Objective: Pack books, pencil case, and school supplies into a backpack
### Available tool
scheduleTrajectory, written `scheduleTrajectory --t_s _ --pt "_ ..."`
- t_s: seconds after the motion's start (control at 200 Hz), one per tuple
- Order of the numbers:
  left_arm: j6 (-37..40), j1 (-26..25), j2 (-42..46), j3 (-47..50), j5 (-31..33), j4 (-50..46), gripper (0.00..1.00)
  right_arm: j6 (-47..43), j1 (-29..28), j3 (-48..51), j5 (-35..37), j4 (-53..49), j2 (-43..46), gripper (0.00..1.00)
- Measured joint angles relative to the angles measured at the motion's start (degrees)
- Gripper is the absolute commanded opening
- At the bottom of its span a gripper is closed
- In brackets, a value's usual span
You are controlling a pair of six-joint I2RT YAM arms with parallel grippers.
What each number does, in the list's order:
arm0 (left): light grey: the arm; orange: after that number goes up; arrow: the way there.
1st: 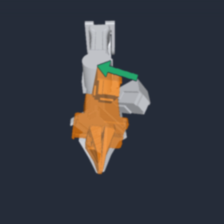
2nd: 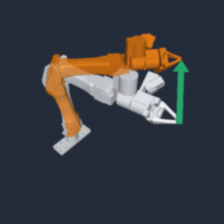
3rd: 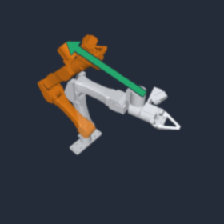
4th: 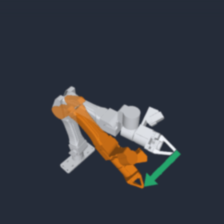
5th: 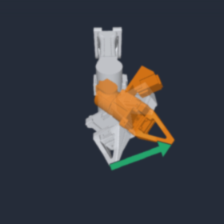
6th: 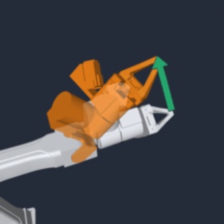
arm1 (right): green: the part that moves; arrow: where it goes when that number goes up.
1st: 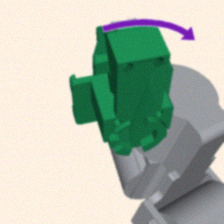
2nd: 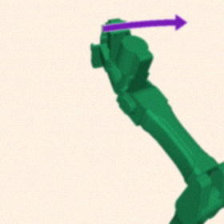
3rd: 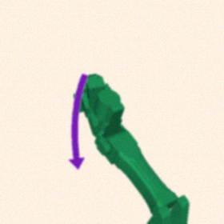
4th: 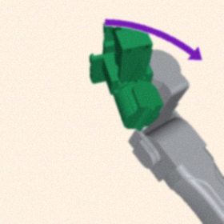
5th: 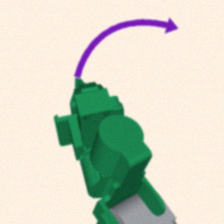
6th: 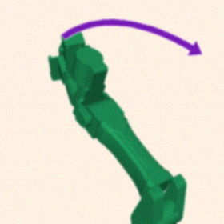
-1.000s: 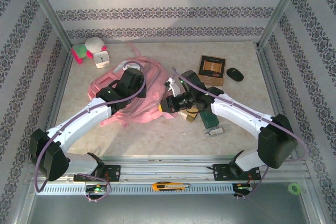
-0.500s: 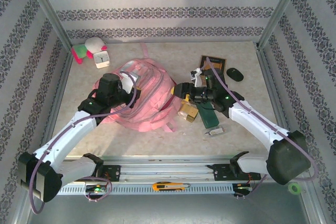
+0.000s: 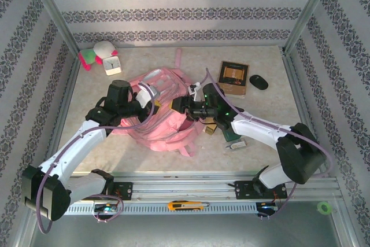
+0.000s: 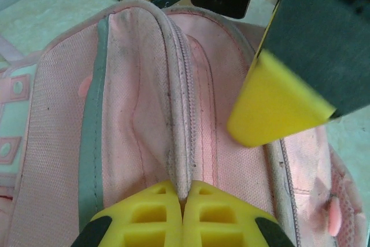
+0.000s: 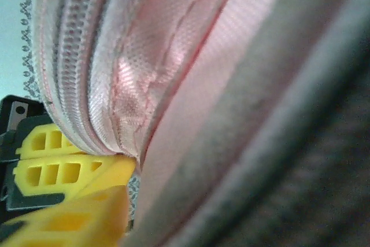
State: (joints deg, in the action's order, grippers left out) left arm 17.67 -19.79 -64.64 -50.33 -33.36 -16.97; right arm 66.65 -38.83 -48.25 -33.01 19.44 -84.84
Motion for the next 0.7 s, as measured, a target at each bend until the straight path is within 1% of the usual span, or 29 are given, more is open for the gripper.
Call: scheduleTrajectory --t_s 0.04,0.045,0.05,0.1,0.17,0.22,0.3,0.36,0.4,0.48,0.58,0.63,0.705 --pt "0.2 0.0 -0.7 -0.6 0.4 -0.7 0.02 0.9 -0.9 0.1 2.0 0.8 0.0 0.05" --pt "0.2 0.0 -0.8 -0.7 0.4 -0.7 0.02 1.2 -1.0 0.2 2.5 1.1 0.1 0.02" --pt "0.2 0.0 -0.9 -0.7 0.4 -0.7 0.02 1.3 -1.1 0.2 2.8 1.2 0.1 0.00" --pt "0.2 0.0 -1.9 -1.9 1.7 -1.3 0.05 2.3 -2.4 1.4 6.9 3.0 1.0 0.00" --pt "0.1 0.0 -3.5 -4.1 3.0 -2.5 0.15 4.0 -5.0 3.6 14.3 5.1 2.9 0.00" --pt "-0.3 -0.1 -4.3 -5.7 4.1 -3.6 0.31 4.3 -6.9 4.4 19.5 5.3 4.3 0.00" --pt "-2.2 0.1 -3.6 -7.8 6.3 -4.5 0.51 4.7 -9.7 4.9 27.1 5.1 5.9 0.00" --pt "-4.8 0.4 -1.4 -8.4 7.2 -4.3 0.60 5.0 -11.5 4.9 31.6 4.8 6.3 0.00" --pt "-7.3 0.8 1.8 -8.3 7.3 -4.7 0.66 5.2 -12.3 4.9 33.9 4.8 6.2 0.00" --pt "-11.9 0.8 8.9 -7.2 7.0 -5.4 0.67 5.4 -13.4 4.4 36.6 4.8 5.0 0.00" --pt "-17.2 0.8 16.3 -4.6 6.4 -7.3 0.63 5.3 -13.6 1.9 38.1 4.8 2.1 0.00" --pt "-19.9 0.8 18.6 -2.8 6.2 -8.2 0.61 5.3 -13.6 0.7 39.0 4.8 1.0 0.00" --pt "-26.5 0.5 21.2 2.1 6.0 -9.2 0.60 5.2 -14.6 -0.4 41.7 4.9 0.1 0.00"
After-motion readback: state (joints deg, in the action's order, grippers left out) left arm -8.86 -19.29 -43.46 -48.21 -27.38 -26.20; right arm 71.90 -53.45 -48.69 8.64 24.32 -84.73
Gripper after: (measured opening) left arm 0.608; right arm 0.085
